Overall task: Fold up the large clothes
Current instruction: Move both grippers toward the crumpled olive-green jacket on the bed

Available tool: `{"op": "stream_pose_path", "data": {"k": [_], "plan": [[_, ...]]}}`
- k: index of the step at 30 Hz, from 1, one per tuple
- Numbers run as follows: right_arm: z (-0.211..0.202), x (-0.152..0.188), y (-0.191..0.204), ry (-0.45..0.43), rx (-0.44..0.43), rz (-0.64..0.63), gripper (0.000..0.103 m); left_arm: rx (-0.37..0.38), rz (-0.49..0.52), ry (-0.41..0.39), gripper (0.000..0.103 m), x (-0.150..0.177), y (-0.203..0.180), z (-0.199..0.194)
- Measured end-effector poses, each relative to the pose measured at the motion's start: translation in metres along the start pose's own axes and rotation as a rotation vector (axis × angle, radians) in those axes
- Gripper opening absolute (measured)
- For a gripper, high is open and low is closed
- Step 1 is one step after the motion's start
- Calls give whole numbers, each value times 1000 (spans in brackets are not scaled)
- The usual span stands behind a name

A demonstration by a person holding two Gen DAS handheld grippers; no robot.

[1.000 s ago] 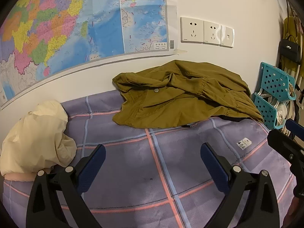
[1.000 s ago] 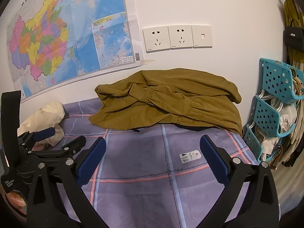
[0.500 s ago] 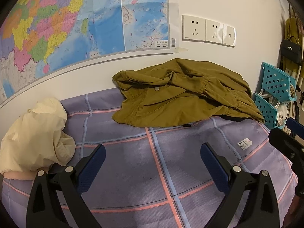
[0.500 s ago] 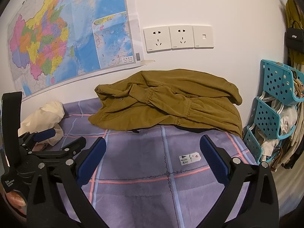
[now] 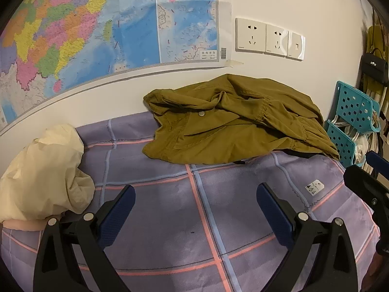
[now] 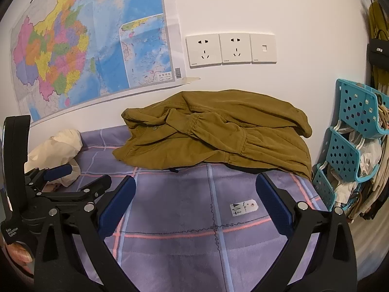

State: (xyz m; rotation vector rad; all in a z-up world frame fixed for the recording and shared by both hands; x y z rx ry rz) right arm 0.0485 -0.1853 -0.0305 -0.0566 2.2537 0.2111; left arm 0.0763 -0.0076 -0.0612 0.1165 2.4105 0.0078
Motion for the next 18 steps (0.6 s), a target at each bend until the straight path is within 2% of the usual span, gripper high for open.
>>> {"op": "stream_pose_path", "data": {"k": [18], "plan": [[16,-18,4,-9,-5,-67,98,-12,-11,25,96,-9,2,20]]}}
Point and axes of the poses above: each gripper's, at about its wrist camera, not at the fingertips, and z roughly the way its jaws point, y to its left, x to its underside, the point moved 9 cm from there along z, roughly the way its jaws point, and after that the axes turned 9 degrees about y, right-handed, at the moved point
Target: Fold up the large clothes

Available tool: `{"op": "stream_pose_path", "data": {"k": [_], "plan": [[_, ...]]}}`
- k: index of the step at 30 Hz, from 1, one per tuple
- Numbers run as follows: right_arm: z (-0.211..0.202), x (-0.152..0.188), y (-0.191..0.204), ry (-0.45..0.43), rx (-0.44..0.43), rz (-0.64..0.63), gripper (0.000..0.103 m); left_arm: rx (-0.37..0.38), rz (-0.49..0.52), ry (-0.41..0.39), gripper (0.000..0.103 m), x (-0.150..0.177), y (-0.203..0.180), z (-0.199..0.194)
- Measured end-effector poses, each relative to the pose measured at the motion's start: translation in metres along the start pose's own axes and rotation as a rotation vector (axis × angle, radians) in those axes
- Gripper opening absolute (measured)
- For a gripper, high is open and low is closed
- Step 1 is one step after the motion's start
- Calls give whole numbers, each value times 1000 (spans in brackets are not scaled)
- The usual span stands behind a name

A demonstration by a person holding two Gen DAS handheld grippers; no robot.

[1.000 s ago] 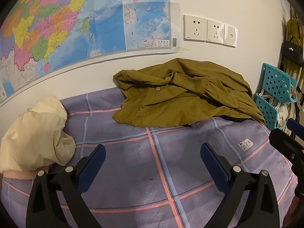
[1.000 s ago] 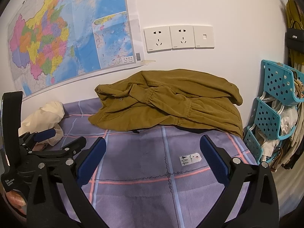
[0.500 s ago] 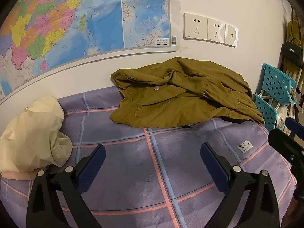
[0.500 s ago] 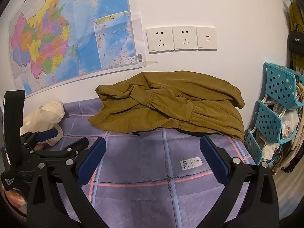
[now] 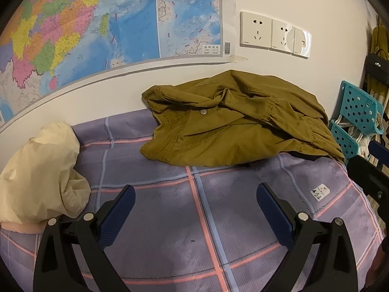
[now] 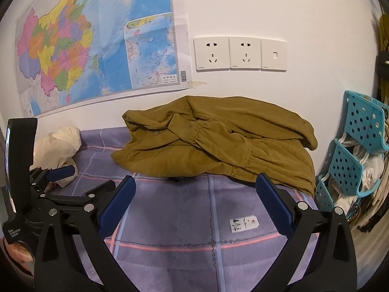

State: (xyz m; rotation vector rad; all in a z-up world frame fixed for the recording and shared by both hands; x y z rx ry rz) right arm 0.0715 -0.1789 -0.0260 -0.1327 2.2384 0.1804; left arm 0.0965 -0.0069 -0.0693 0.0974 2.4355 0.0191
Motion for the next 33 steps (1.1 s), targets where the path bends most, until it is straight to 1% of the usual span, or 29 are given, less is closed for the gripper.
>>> {"op": "stream_pose_path", "data": {"k": [5,10,13,16,18,21,23,26,28,30,33], "plan": [[7,-5,1,-4,-6,-11,98,3,-5,17,96,-3,-1,10],[24,-9,2,32,-10,-37,98,-4,-20,39,96,-8,4,23],[27,-14,2,30,-8,-42,98,-15,-33,44,96,-11,8,29],[27,-17,1,14,-8,-39,98,-13,-39,40,96,-13,10,32],[30,-19,1,19,-12,-48,98,-12,-40,51,96,-14,10,36],[44,-27,4,41,-6,-97,98,-42,-46,71,96,-16,17,48],[56,-34,6,53,1,-127,98,-50,-61,96,96,-17,25,59],[88,-51,13,85,12,-210,97,-58,-79,121,96,-18,35,70],[106,-60,17,106,-2,-238,97,-59,-95,139,96,-20,44,80],[128,-65,20,140,-14,-259,89,-60,-103,144,96,-22,49,86],[163,-71,25,201,18,-319,87,-71,-106,155,96,-24,55,95]]}}
Point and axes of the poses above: each gripper's, at about its wrist camera, not at the fingertips, and z roughly the way its jaws point, y to its left, x to its underside, the point moved 9 cm from there along z, roughly the way its jaws point, and after that the axes turned 9 degrees about y, right-handed, at the moved point
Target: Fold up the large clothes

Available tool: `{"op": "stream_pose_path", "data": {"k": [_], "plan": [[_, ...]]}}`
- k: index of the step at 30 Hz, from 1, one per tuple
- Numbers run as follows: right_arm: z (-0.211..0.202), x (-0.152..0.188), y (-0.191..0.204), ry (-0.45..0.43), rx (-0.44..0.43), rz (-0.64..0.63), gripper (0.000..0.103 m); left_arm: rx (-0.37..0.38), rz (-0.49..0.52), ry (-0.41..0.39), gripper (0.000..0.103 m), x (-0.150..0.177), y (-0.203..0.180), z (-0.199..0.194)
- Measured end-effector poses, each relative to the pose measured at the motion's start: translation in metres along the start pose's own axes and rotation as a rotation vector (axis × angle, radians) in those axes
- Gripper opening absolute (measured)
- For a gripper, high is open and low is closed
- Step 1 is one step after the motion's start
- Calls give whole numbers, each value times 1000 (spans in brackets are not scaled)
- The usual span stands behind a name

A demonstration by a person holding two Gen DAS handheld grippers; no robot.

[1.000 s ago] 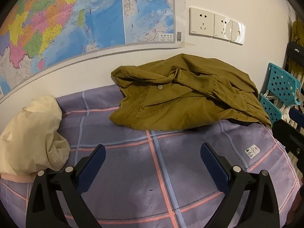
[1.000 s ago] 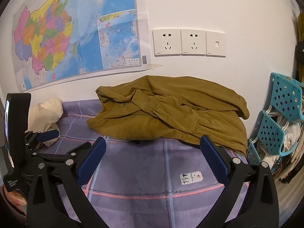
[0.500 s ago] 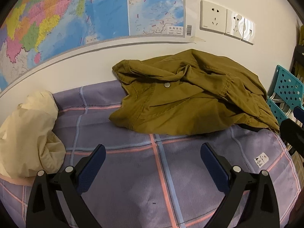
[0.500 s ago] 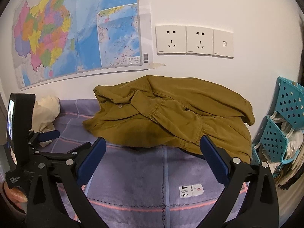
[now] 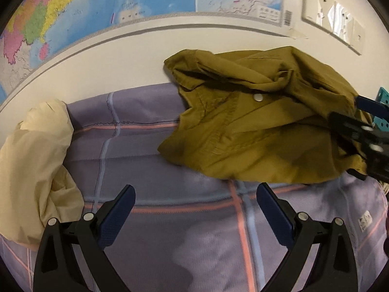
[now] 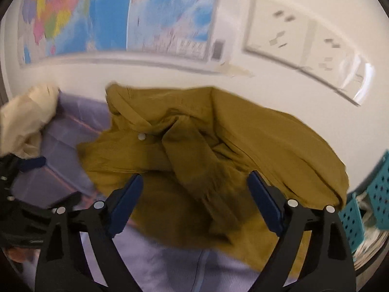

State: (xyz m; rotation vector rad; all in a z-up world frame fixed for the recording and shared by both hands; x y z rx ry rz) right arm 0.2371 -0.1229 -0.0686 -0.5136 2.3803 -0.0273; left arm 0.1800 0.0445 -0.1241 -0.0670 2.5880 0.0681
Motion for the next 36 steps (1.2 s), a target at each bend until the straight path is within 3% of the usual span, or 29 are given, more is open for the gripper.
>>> {"op": "stream_pose_path", "data": {"k": [3,5,7,8,11,13,14,15,22,23,25,26,27,30,34,36], "plan": [[26,-10,4,38,53,-71,84,-7,1,3,96,-3,3,5],[33,-16,4,46,69,-106,69,-7,-4,8,96,-4,7,9],[26,-19,4,45,-6,-108,35,2,-15,23,96,-3,12,14],[19,-21,1,32,-6,-107,2,0,-18,25,96,-3,15,16],[-16,-29,-14,-38,-11,-97,4,-7,-20,27,96,-5,22,21],[-32,-33,-18,-70,2,-93,18,-12,-21,27,96,-6,25,25],[-32,-35,-14,-69,-5,-104,43,-16,-21,28,96,-8,26,28],[-32,-38,-9,-71,-9,-120,59,-19,-22,32,96,-9,27,30],[23,-54,49,4,56,-349,71,-20,-41,39,96,-10,34,38],[32,-53,53,7,86,-375,67,-15,-41,39,96,-9,35,39],[43,-57,52,18,126,-405,39,-13,-36,40,96,-11,37,43],[45,-59,50,30,116,-392,11,-11,-35,41,96,-9,36,42],[42,-63,45,35,68,-349,4,-2,-32,44,96,-9,37,43],[-9,-81,21,-89,24,-254,3,23,-22,38,96,-8,40,44],[-111,-101,-42,-278,-55,-55,3,79,18,-6,96,-15,35,43],[-142,-101,-68,-315,-67,2,3,128,62,-54,96,-19,25,35]]}}
Point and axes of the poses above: each gripper's, at about its wrist camera, not at the fingertips, and z roughly the way its jaws point, y to its left, x to its underside, the point moved 9 cm from there along z, roughly the way its jaws point, and after that the axes turned 9 degrees about y, right-handed, at the moved point
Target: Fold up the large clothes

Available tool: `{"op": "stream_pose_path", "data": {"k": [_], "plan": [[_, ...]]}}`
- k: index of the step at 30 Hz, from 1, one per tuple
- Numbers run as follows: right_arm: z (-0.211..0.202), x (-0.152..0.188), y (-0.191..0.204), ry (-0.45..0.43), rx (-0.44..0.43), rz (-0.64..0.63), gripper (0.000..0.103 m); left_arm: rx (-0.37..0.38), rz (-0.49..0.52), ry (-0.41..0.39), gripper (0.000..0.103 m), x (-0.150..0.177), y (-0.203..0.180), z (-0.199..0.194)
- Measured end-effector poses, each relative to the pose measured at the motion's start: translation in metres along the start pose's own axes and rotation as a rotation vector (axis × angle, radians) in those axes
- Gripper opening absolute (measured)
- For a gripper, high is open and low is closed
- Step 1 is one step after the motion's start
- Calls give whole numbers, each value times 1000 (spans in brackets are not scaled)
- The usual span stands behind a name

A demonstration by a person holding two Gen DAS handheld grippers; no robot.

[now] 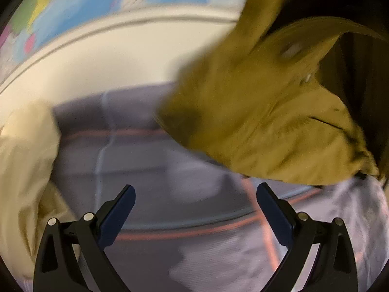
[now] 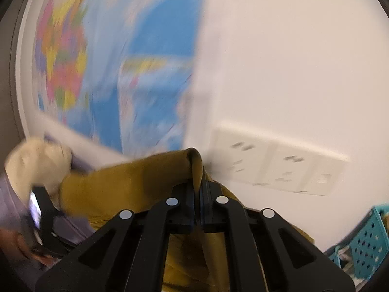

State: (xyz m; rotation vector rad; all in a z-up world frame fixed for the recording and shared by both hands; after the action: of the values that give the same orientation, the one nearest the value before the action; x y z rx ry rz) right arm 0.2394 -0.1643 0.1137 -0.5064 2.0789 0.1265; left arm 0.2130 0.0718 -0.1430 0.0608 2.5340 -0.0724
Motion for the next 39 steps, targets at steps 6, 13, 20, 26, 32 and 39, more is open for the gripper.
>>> {"op": "stream_pose_path", "data": {"k": [6,13,20,26,32,39], "plan": [[-55,-2,-53,-42,-35,135,3,183,123,-147,96,-16,-43,-27],[-72,0,-65,-66,-58,162,3,213,134,-189,49,-35,-61,-12],[-126,5,-103,-130,1,218,3,318,105,-285,1,-76,-86,-52],[-253,-28,-126,-304,96,210,3,361,160,-483,1,-133,-126,-174],[-385,-50,-121,-502,145,184,3,352,146,-707,1,-165,-130,-324],[-489,-36,-80,-626,66,131,3,185,151,-979,1,-119,-87,-496]]}}
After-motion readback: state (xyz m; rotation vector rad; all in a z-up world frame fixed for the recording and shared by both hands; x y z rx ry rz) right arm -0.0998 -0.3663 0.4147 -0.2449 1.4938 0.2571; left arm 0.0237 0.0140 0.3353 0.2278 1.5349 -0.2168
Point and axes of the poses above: each gripper's, at about its wrist camera, not at the fingertips, and z roughly the way its jaws point, y to its left, x to its underside, the point moved 9 cm from there along z, roughly the way its jaws point, and after that the axes turned 9 degrees about y, right-handed, at the moved point
